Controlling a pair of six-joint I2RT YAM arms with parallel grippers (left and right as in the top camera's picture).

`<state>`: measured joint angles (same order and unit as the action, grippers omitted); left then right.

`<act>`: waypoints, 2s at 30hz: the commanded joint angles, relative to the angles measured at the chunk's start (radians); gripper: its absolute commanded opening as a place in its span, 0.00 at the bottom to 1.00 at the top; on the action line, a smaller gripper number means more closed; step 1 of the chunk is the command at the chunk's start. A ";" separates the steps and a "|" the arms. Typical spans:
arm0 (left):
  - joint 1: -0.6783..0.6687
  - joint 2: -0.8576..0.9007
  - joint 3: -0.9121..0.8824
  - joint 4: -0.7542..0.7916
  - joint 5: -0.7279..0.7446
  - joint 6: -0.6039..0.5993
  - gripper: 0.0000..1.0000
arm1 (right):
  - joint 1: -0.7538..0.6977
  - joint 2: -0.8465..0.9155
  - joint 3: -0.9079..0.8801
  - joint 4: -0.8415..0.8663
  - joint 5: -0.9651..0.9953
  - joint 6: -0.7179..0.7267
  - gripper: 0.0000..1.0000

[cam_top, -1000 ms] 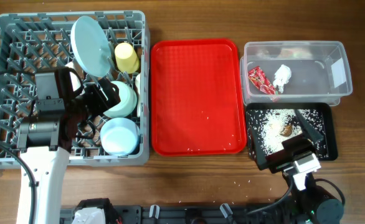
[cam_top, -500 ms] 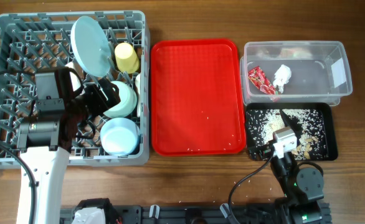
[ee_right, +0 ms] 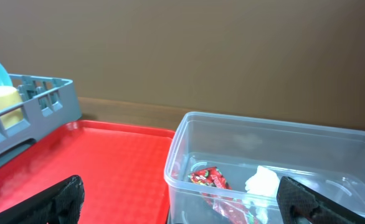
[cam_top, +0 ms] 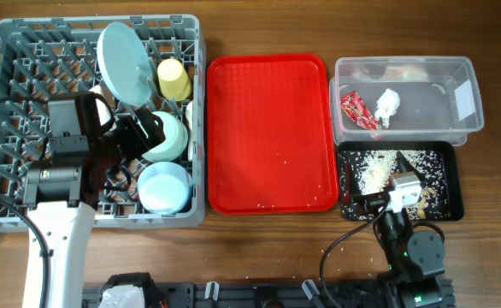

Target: Sort waste into correct bins and load items into the dishwasher rack

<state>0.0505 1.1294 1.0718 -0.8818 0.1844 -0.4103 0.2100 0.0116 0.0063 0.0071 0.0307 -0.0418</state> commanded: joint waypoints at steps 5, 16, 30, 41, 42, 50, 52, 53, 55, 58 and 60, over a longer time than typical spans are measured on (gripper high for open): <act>-0.004 -0.001 0.010 0.002 0.012 -0.002 1.00 | 0.002 -0.008 -0.001 0.002 -0.026 0.018 1.00; -0.004 -0.001 0.010 0.002 0.012 -0.002 1.00 | 0.002 -0.008 -0.001 0.002 -0.026 0.018 1.00; -0.004 -0.001 0.010 0.002 0.012 -0.002 1.00 | 0.002 -0.008 -0.001 0.002 -0.026 0.018 1.00; -0.004 -0.301 -0.035 -0.004 0.012 -0.002 1.00 | 0.002 -0.008 -0.001 0.002 -0.026 0.018 1.00; -0.004 -0.357 -0.056 -0.004 0.012 -0.002 1.00 | 0.002 -0.008 -0.001 0.002 -0.026 0.018 1.00; -0.004 -0.858 -0.406 0.001 0.004 -0.002 1.00 | 0.002 -0.008 -0.001 0.002 -0.026 0.019 1.00; -0.004 -0.925 -0.514 0.132 0.009 -0.012 1.00 | 0.002 -0.008 -0.001 0.002 -0.026 0.018 1.00; -0.004 -0.956 -0.571 0.249 0.009 -0.032 1.00 | 0.002 -0.008 -0.001 0.002 -0.026 0.018 1.00; -0.004 -0.996 -0.653 0.475 0.013 -0.063 1.00 | 0.002 -0.008 -0.001 0.002 -0.026 0.018 1.00; -0.004 -1.086 -0.805 0.857 0.027 -0.073 1.00 | 0.002 -0.008 -0.001 0.002 -0.026 0.018 1.00; -0.004 -1.126 -0.874 0.937 0.034 -0.073 1.00 | 0.002 -0.008 -0.001 0.002 -0.026 0.018 1.00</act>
<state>0.0505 0.0513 0.2771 0.0017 0.1993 -0.4706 0.2100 0.0109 0.0063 0.0067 0.0223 -0.0414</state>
